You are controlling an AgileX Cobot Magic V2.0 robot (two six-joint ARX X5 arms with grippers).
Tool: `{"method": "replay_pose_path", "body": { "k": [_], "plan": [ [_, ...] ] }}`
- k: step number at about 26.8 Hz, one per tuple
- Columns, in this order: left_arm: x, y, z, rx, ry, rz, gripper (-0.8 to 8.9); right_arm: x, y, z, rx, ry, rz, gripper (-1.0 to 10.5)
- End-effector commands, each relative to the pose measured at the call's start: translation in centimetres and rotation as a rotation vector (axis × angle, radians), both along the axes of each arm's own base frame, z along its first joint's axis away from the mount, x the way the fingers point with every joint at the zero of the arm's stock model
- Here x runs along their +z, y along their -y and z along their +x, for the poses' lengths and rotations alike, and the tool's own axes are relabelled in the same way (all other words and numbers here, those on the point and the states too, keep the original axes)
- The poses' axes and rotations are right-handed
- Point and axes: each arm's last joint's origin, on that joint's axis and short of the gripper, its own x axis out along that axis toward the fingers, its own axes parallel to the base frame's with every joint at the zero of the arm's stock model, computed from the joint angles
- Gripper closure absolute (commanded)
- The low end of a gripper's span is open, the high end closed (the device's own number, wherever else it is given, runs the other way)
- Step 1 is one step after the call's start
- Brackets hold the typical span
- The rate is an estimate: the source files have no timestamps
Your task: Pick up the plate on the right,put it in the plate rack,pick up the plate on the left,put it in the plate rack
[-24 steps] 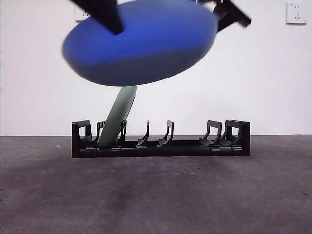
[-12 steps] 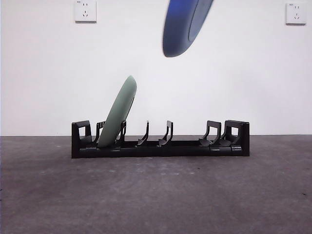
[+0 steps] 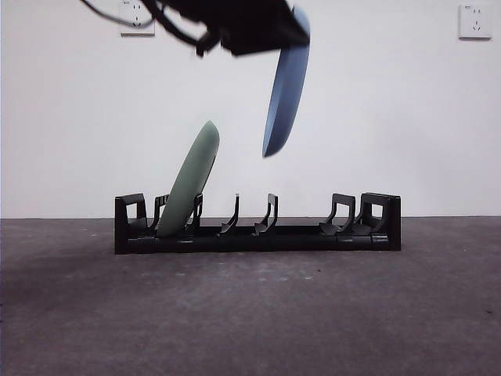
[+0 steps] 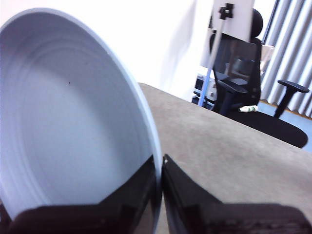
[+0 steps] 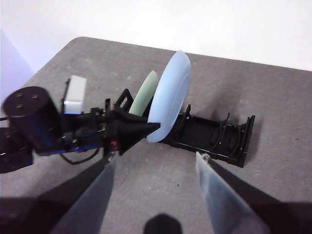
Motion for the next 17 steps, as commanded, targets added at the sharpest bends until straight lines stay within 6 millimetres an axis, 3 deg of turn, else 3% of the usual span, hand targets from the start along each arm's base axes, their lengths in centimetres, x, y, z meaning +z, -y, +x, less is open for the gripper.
{"method": "replay_pose_path", "body": {
  "k": [1,9,17],
  "plan": [
    [-1.0,-0.1,1.1,0.027,-0.009,-0.019,8.22,-0.3,0.0,0.1,0.004,-0.019,-0.025,6.6],
    [-4.0,-0.5,3.7,0.115,-0.047,0.015,8.22,-0.4,-0.2,0.4,0.013,-0.018,-0.042,6.6],
    [-6.1,-0.2,4.9,0.124,-0.087,0.048,8.22,-0.6,-0.5,0.8,0.022,-0.023,-0.055,6.6]
  ]
}}
